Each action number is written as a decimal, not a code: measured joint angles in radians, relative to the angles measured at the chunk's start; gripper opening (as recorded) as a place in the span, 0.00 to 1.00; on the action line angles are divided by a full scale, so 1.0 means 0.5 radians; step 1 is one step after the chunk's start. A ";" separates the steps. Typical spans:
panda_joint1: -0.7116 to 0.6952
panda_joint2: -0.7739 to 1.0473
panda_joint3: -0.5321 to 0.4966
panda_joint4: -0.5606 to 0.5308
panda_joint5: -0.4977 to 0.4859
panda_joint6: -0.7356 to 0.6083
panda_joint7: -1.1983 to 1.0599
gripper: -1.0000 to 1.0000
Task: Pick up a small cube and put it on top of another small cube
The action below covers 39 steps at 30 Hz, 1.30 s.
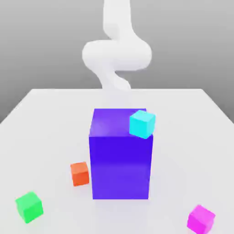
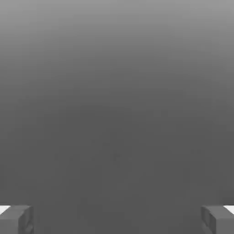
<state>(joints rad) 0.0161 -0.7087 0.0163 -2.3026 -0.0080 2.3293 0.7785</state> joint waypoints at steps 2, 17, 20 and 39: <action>0.028 0.154 0.027 -0.004 -0.015 0.050 -0.035 0.50; 0.230 1.245 0.233 -0.035 -0.142 0.399 -0.269 0.50; 0.298 1.463 0.261 -0.041 -0.173 0.469 -0.311 0.50; 0.504 2.434 0.236 0.017 -0.368 0.927 -0.358 0.00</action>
<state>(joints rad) 0.2684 0.5084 0.1344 -2.2943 -0.1918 2.7931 0.5993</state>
